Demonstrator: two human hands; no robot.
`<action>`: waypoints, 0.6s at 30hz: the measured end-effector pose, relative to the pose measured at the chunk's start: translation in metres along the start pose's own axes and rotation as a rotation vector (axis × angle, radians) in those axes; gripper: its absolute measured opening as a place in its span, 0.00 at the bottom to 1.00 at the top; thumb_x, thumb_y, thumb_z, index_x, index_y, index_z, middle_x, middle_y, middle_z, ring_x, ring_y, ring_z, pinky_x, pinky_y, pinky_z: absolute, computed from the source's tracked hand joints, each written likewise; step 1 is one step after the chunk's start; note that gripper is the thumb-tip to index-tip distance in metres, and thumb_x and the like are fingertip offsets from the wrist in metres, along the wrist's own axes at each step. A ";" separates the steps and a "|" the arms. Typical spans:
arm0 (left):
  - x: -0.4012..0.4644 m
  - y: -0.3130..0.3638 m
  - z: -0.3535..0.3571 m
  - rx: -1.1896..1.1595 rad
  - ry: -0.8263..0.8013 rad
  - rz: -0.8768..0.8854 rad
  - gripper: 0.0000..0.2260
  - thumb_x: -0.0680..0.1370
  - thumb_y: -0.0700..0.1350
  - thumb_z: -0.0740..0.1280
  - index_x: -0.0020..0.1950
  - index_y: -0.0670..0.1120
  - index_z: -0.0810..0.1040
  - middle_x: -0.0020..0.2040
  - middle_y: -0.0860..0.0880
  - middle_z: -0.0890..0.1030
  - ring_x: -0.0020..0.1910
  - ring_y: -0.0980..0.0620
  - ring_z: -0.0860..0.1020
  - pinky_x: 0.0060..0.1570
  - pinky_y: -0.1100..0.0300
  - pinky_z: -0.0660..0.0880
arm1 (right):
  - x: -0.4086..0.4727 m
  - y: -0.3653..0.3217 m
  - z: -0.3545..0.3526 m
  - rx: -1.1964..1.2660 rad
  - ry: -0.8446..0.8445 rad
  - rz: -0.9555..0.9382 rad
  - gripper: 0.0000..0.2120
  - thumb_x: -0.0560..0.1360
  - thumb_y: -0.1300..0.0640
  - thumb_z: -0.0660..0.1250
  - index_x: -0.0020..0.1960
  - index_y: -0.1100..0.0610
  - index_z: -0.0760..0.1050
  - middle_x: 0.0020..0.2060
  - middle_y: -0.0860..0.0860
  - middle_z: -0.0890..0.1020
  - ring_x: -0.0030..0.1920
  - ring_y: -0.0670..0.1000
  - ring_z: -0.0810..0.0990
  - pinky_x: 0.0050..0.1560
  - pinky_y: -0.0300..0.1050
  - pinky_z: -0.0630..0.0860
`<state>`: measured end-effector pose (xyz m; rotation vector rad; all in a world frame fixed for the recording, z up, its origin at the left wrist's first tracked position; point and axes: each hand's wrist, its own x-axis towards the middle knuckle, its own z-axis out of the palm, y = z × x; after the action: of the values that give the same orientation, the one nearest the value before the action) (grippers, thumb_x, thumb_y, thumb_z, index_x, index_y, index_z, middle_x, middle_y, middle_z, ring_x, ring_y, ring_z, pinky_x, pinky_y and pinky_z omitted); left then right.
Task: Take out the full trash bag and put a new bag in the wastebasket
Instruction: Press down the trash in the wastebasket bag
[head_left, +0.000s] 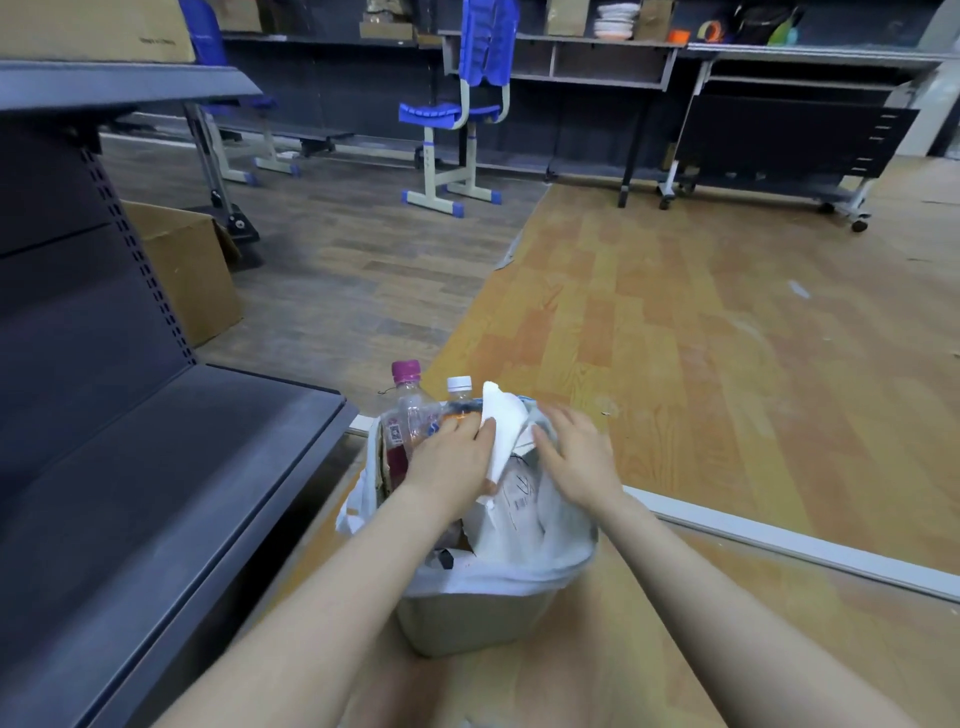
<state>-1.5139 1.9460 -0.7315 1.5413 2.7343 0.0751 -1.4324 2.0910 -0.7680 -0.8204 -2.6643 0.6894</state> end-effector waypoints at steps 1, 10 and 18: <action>0.001 0.002 0.001 0.009 -0.004 -0.013 0.33 0.76 0.54 0.65 0.74 0.42 0.56 0.71 0.46 0.62 0.69 0.45 0.61 0.62 0.53 0.68 | -0.002 0.010 -0.001 0.096 0.017 0.174 0.20 0.81 0.47 0.51 0.69 0.54 0.66 0.69 0.55 0.68 0.71 0.56 0.64 0.70 0.54 0.58; -0.003 0.012 0.000 0.058 0.020 -0.051 0.31 0.76 0.57 0.65 0.71 0.41 0.61 0.68 0.46 0.64 0.65 0.44 0.64 0.60 0.54 0.67 | -0.021 0.046 0.001 0.973 -0.414 0.910 0.17 0.78 0.47 0.58 0.37 0.56 0.73 0.26 0.51 0.78 0.34 0.53 0.75 0.40 0.46 0.73; -0.006 0.014 0.000 0.035 0.005 -0.055 0.31 0.76 0.56 0.65 0.71 0.41 0.61 0.69 0.46 0.63 0.65 0.42 0.63 0.61 0.54 0.65 | -0.002 0.020 -0.017 1.174 0.059 0.788 0.16 0.79 0.59 0.53 0.33 0.53 0.63 0.16 0.47 0.65 0.25 0.49 0.63 0.27 0.40 0.59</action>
<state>-1.4988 1.9477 -0.7314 1.4743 2.7949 0.0313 -1.4153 2.1098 -0.7640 -1.3515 -1.3021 2.0128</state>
